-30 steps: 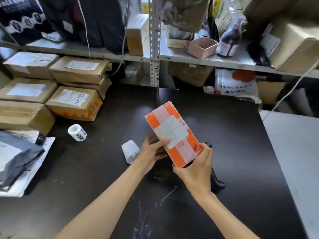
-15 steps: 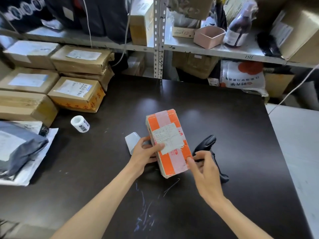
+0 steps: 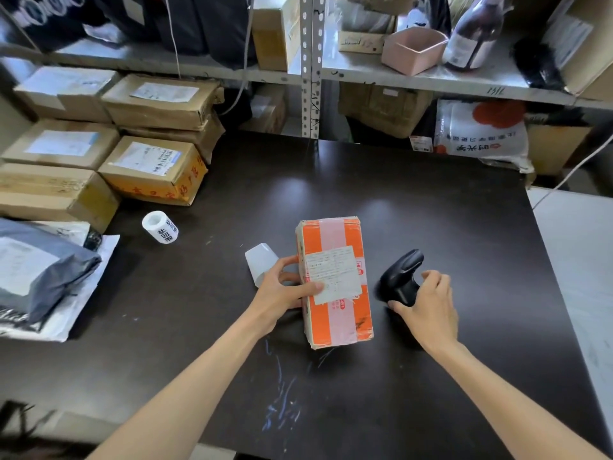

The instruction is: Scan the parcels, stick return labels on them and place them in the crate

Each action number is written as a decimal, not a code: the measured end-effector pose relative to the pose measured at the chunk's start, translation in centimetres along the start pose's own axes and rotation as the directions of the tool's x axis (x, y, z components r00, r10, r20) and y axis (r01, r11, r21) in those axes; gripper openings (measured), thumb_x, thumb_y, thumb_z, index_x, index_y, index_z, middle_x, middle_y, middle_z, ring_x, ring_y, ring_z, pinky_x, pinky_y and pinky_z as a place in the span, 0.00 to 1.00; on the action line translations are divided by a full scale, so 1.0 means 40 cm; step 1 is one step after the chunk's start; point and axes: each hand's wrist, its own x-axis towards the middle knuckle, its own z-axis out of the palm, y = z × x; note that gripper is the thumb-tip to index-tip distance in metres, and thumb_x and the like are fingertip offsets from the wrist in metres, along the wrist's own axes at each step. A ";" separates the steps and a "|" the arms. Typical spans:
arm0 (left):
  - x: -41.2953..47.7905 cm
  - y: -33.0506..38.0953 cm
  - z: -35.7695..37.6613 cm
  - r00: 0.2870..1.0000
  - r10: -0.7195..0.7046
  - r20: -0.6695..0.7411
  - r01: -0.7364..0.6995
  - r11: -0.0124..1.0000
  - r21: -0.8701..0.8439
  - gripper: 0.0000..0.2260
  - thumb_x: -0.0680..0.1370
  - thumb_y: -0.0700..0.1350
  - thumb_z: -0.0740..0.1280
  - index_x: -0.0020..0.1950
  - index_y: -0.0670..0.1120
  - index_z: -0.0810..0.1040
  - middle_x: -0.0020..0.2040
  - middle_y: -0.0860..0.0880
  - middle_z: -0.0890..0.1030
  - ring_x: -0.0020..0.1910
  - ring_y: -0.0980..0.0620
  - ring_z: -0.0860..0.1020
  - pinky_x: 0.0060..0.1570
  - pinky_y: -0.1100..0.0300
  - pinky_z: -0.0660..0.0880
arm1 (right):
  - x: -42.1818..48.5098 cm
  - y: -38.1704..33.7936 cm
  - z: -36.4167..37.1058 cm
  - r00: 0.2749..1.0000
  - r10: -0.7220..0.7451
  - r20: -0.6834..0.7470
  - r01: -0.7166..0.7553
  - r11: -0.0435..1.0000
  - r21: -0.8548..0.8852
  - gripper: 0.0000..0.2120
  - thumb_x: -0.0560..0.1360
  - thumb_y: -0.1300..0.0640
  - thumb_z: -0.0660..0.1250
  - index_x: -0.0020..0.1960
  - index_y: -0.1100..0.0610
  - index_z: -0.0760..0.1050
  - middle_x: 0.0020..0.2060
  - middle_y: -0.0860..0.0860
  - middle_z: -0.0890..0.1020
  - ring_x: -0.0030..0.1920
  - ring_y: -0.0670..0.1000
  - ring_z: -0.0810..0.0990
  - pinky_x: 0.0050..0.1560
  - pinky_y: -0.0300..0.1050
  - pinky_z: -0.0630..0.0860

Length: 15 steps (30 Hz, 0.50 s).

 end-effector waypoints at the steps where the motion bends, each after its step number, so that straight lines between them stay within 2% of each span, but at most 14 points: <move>1: 0.000 0.001 0.001 1.000 -0.006 0.000 0.006 1.000 0.008 0.30 0.67 0.47 0.79 0.65 0.54 0.70 0.54 0.51 0.82 0.48 0.59 0.83 0.39 0.62 0.80 | 0.002 0.000 0.000 1.000 0.002 0.023 -0.002 1.000 0.004 0.35 0.65 0.49 0.80 0.62 0.61 0.65 0.56 0.56 0.71 0.54 0.56 0.74 0.43 0.46 0.72; 4: -0.009 0.001 0.001 1.000 -0.015 -0.008 0.015 0.999 0.029 0.29 0.68 0.47 0.78 0.65 0.54 0.69 0.55 0.51 0.82 0.48 0.58 0.83 0.40 0.61 0.81 | 0.013 -0.003 -0.002 0.991 0.003 0.136 -0.009 0.999 0.043 0.27 0.67 0.51 0.78 0.56 0.58 0.66 0.53 0.55 0.73 0.47 0.55 0.73 0.42 0.47 0.69; 7: -0.029 0.008 0.004 1.000 -0.023 -0.016 0.024 0.998 0.054 0.28 0.70 0.46 0.77 0.66 0.53 0.69 0.55 0.50 0.81 0.48 0.56 0.83 0.42 0.59 0.81 | 0.017 -0.018 -0.034 0.970 0.062 0.235 -0.113 0.971 0.211 0.22 0.69 0.57 0.75 0.57 0.60 0.69 0.52 0.55 0.76 0.53 0.59 0.75 0.44 0.46 0.68; 9: -0.045 0.016 0.007 0.999 -0.036 -0.022 0.037 0.997 0.069 0.28 0.71 0.45 0.77 0.67 0.51 0.68 0.56 0.49 0.80 0.50 0.53 0.83 0.45 0.56 0.82 | 0.002 -0.042 -0.072 0.951 0.114 0.286 -0.222 0.898 0.380 0.18 0.69 0.61 0.73 0.56 0.58 0.72 0.48 0.53 0.78 0.51 0.57 0.77 0.38 0.43 0.68; 11: -0.057 0.019 0.010 0.998 -0.043 -0.036 0.045 0.996 0.077 0.28 0.71 0.45 0.76 0.67 0.49 0.68 0.56 0.47 0.80 0.52 0.51 0.83 0.50 0.52 0.82 | -0.031 -0.070 -0.113 0.937 0.120 0.329 -0.287 0.802 0.524 0.11 0.70 0.63 0.69 0.52 0.58 0.74 0.42 0.53 0.80 0.42 0.54 0.78 0.35 0.42 0.70; 14: -0.070 0.016 0.018 0.996 -0.059 -0.068 0.064 0.995 0.079 0.27 0.71 0.44 0.76 0.67 0.46 0.69 0.58 0.46 0.81 0.53 0.48 0.83 0.54 0.46 0.80 | -0.092 -0.111 -0.173 0.900 0.032 0.436 -0.361 0.618 0.698 0.07 0.71 0.67 0.64 0.49 0.65 0.76 0.37 0.59 0.82 0.32 0.52 0.78 0.36 0.46 0.77; 15: -0.072 0.014 0.021 0.995 -0.064 -0.079 0.070 0.994 0.079 0.26 0.71 0.45 0.76 0.66 0.45 0.70 0.59 0.45 0.81 0.53 0.48 0.83 0.55 0.45 0.80 | -0.110 -0.124 -0.189 0.886 -0.009 0.464 -0.366 0.601 0.711 0.06 0.72 0.66 0.64 0.48 0.65 0.77 0.36 0.60 0.82 0.29 0.51 0.78 0.34 0.46 0.77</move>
